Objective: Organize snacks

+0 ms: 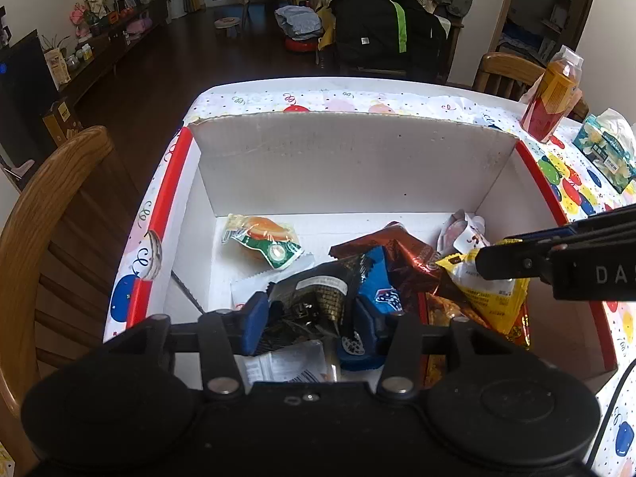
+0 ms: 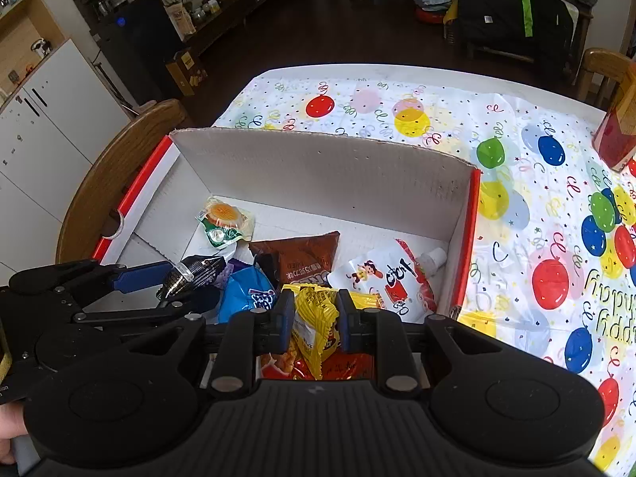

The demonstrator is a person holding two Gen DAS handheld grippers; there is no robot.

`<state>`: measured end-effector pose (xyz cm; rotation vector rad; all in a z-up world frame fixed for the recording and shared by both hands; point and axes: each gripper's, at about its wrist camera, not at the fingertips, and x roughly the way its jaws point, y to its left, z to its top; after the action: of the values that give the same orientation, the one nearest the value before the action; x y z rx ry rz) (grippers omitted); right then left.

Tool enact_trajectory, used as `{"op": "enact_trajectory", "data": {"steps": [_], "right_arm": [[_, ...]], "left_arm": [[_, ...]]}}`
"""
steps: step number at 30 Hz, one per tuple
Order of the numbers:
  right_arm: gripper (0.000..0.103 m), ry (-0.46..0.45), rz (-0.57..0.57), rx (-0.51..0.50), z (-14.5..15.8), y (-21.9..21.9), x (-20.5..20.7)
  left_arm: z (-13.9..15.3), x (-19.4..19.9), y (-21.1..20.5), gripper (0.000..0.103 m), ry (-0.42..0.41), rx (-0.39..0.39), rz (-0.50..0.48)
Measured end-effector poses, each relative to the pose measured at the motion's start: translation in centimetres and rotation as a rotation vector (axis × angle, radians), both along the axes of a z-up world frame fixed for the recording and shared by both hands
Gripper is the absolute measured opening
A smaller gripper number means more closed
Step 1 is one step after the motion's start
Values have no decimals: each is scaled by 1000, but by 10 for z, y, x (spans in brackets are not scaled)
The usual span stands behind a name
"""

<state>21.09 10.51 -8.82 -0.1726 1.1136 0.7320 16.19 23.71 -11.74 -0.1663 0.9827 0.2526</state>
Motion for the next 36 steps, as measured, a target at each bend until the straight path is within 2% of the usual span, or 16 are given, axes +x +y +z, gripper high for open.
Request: {"op": "enact_trajectory", "data": {"steps": [2,4,7,10,12,14,19,22,24,36], "right_arm": [[22,0,3,5,1,-2,-2],[22,-2,5,9,2,-5,-4],[22,-8,10,25,5,-9,-8],[30,-19,17,41,9,-15,-12],[37,-27,22,45,12,-19,-16],[55,-45,21,50,15,-24,-21],[57,-84,41,74,28,-35,-33],[66,-104,46,102,37,-42,-39],[66,-117,49,125,43,-48,-43],[81,-226,44,197,64,-86,-68]], "left_arm": [[1,-2,-1,53,-4,-8,4],[2,-4,-3,66,-6,-9,10],[5,-8,-6,69,-18,0,10],[10,-13,-10,77,-35,5,13],[15,-16,-14,79,-50,13,10],[20,-20,-17,80,-64,19,5],[34,-29,-24,85,-106,35,2],[42,-33,-29,89,-131,37,-7],[48,-36,-32,91,-145,39,-9],[75,-59,-42,101,-226,2,7]]}}
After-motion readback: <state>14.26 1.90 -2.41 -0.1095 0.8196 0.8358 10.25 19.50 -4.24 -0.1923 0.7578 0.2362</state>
